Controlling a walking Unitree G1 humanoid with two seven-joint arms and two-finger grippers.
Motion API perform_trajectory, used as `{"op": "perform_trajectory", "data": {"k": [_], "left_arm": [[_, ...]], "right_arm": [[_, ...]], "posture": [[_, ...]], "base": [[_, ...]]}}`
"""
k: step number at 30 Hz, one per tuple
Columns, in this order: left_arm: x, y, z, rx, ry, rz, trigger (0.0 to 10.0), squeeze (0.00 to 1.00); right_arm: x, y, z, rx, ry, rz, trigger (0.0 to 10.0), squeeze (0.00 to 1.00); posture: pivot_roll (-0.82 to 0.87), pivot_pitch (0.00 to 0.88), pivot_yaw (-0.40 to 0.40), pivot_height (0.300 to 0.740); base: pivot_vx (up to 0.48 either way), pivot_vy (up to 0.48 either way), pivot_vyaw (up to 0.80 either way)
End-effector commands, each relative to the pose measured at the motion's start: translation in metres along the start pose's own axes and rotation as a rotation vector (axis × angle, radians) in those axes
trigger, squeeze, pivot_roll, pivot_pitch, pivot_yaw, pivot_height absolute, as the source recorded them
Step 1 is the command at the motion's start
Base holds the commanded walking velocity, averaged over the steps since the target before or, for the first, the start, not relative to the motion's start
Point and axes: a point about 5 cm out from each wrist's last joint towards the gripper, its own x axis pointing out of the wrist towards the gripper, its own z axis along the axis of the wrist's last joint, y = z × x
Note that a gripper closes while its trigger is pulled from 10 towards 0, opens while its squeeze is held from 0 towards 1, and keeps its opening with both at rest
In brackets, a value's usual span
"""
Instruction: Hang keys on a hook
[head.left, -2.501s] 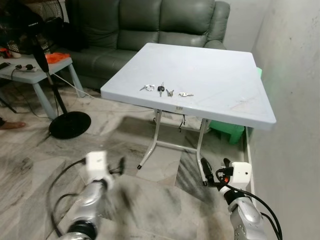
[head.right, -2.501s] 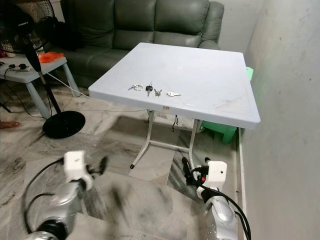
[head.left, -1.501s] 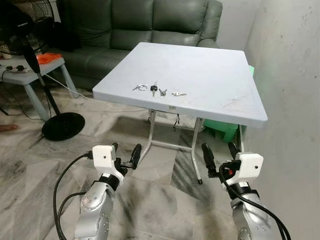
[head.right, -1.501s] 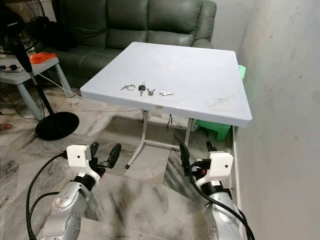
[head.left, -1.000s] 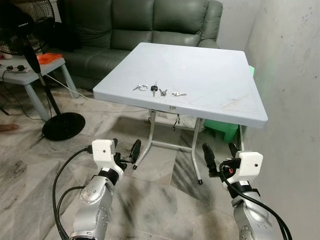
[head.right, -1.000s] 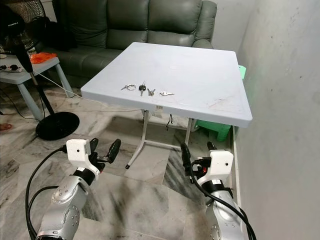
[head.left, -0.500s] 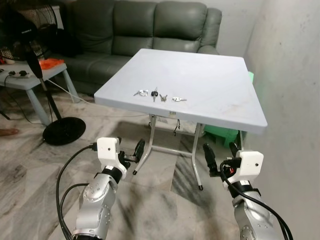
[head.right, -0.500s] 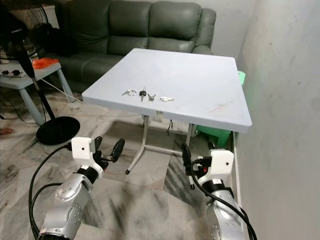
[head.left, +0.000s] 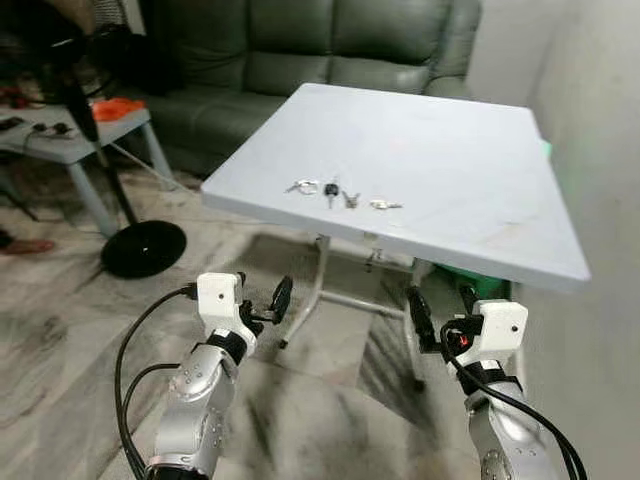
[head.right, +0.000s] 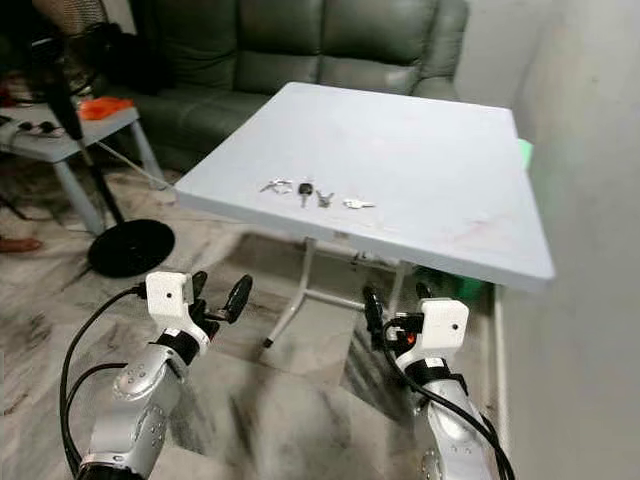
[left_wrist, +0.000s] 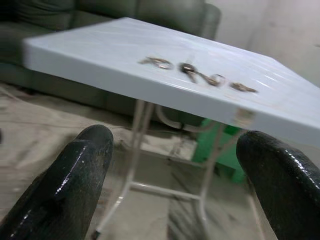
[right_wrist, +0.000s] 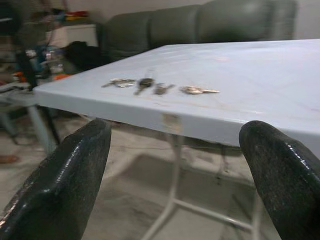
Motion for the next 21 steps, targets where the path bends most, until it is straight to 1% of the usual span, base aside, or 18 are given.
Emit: {"op": "perform_trajectory", "data": {"k": [1, 21], "left_arm": [[0.0025, -0.0029, 0.0030, 0.009, -0.004, -0.009, 10.0, 0.00], [0.0010, -0.0046, 0.0012, 0.000, 0.001, -0.012, 10.0, 0.00]], "right_arm": [[-0.0031, -0.0037, 0.0003, -0.001, 0.002, -0.016, 10.0, 0.00], [-0.0065, -0.0030, -0.0030, 0.001, 0.012, -0.003, 10.0, 0.00]], "posture": [[0.00, 0.000, -0.013, 0.740], [0.01, 0.000, -0.018, 0.740]], "base": [[0.322, 0.259, 0.00], [0.314, 0.288, 0.00]]}}
